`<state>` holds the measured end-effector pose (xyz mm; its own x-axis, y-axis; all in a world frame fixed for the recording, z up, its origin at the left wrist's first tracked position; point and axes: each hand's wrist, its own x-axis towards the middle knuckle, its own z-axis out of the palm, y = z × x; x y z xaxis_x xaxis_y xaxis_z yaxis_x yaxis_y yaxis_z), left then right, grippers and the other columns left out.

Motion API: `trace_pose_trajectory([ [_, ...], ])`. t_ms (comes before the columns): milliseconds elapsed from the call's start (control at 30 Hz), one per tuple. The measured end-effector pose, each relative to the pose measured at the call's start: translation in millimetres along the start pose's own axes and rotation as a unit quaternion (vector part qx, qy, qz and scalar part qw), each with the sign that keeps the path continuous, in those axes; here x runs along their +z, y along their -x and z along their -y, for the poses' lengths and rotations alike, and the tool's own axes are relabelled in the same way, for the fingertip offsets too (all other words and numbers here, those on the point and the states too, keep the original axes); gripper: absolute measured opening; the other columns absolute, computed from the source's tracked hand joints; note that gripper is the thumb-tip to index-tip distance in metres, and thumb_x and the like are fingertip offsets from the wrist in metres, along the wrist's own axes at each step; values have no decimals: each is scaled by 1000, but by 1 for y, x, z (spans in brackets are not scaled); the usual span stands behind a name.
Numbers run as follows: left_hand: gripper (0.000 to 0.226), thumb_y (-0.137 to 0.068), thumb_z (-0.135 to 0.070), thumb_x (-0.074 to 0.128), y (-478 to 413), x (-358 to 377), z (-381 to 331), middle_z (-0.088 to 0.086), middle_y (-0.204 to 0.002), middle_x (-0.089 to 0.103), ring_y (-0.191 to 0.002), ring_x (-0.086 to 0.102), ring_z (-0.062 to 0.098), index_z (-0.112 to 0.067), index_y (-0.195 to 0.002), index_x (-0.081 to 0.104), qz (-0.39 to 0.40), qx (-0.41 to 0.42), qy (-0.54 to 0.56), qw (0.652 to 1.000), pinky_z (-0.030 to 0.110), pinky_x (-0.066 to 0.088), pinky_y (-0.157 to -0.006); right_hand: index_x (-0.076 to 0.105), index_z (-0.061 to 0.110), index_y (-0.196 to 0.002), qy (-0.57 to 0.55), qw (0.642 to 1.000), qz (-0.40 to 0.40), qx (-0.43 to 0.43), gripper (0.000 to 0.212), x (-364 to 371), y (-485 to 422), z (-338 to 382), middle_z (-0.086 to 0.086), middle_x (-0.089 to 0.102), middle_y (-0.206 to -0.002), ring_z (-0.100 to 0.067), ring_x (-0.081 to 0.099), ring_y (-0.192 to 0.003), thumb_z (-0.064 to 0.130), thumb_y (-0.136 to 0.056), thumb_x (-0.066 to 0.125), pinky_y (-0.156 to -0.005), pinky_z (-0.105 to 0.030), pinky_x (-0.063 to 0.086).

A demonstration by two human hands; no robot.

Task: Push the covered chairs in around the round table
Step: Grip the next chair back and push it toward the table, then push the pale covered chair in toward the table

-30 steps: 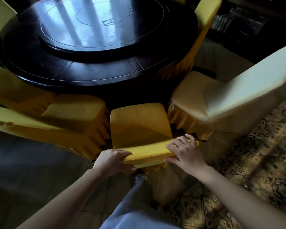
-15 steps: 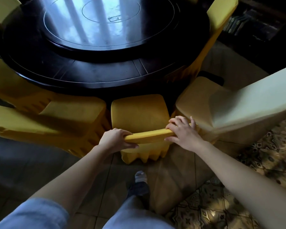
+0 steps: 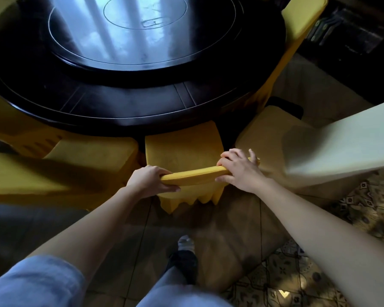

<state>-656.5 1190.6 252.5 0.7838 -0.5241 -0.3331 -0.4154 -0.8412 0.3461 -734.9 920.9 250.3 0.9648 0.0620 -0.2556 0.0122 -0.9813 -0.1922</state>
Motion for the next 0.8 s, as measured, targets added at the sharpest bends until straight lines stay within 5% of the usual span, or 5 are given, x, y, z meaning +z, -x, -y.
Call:
trace_pose_trajectory([
  [200,62,-65,-68,68,-12,-2,2,-14,-98,67,-79,57,3,-35,-118,64,14,4,8,1000,16,43,-57,51,31,-123,-4,1000,3,4,41,-3,-8,-4,3,34,-147,-21,16,-142,52,-88,53,-113,-60,4],
  [533,72,-67,-70,63,-17,-7,5,-14,-92,62,-72,58,3,-26,-124,61,54,0,26,998,12,40,-52,53,35,-121,-34,999,22,36,48,-6,-16,-5,8,55,-124,-17,43,-117,61,-81,57,-103,-43,25],
  [633,70,-73,-72,53,-21,-12,4,-11,-86,63,-61,56,2,-23,-121,63,55,10,37,998,11,34,-47,54,36,-120,-23,998,15,57,53,-5,-18,-3,8,57,-120,-17,47,-114,64,-76,62,-100,-44,26],
  [800,85,-68,-81,24,-21,-3,7,-7,-102,69,-71,57,2,-27,-121,64,53,34,32,998,13,36,-49,53,36,-123,-10,997,37,65,57,-5,-18,2,8,56,-125,-19,45,-118,67,-75,60,-102,-45,27],
])
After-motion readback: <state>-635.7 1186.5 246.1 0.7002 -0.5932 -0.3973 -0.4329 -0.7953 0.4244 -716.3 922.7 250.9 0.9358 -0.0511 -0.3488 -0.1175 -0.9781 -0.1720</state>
